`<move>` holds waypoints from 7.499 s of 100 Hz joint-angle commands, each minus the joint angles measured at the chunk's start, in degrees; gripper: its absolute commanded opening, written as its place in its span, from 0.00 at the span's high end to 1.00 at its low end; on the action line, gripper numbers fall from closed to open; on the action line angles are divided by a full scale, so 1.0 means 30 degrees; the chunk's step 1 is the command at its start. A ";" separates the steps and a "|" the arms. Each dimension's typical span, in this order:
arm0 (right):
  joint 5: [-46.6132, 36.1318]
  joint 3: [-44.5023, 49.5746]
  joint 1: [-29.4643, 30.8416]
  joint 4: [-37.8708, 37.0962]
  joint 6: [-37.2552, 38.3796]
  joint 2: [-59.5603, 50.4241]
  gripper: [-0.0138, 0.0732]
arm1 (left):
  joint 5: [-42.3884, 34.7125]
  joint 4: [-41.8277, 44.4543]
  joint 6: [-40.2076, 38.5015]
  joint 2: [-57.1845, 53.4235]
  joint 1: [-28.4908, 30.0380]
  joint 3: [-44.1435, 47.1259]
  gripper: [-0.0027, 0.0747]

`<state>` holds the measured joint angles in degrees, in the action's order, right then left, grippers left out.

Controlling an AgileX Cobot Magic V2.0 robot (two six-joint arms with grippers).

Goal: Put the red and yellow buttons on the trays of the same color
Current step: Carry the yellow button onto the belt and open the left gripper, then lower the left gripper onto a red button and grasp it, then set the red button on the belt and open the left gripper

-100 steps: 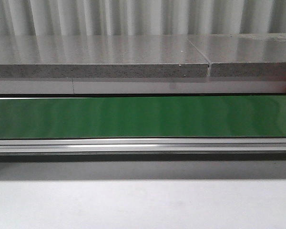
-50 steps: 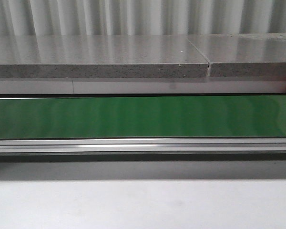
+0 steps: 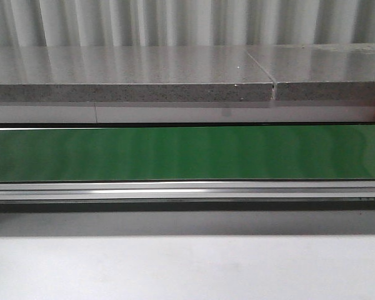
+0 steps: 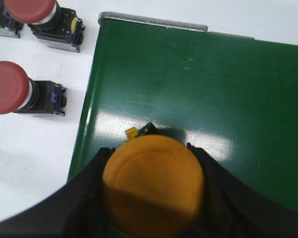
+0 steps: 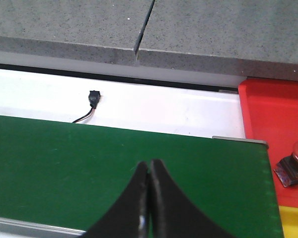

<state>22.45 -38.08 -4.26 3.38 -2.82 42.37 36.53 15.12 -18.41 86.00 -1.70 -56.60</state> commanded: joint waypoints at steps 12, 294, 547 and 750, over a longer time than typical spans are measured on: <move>-0.1281 -0.0504 -0.0036 -0.0088 -0.0161 -0.0116 0.92 | -0.0507 0.0113 -0.0029 -0.0569 -0.0157 -0.0672 0.86; -0.1281 -0.0504 -0.0036 -0.0088 -0.0161 -0.0116 0.92 | -0.3659 -0.1730 -0.1649 0.5252 1.0958 -0.2177 0.21; -0.1281 -0.0504 -0.0036 -0.0088 -0.0161 -0.0116 0.92 | -0.0633 -0.1160 0.1955 -0.1756 -0.0584 -0.2183 0.16; -0.1788 -0.0504 -0.0036 -0.0047 -0.0161 -0.0116 0.82 | -0.2461 -0.1033 0.1876 -2.3196 -0.2252 1.0440 0.99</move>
<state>20.02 -38.08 -4.26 3.38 -2.82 42.37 33.18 12.15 -12.46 15.96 -8.05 -23.86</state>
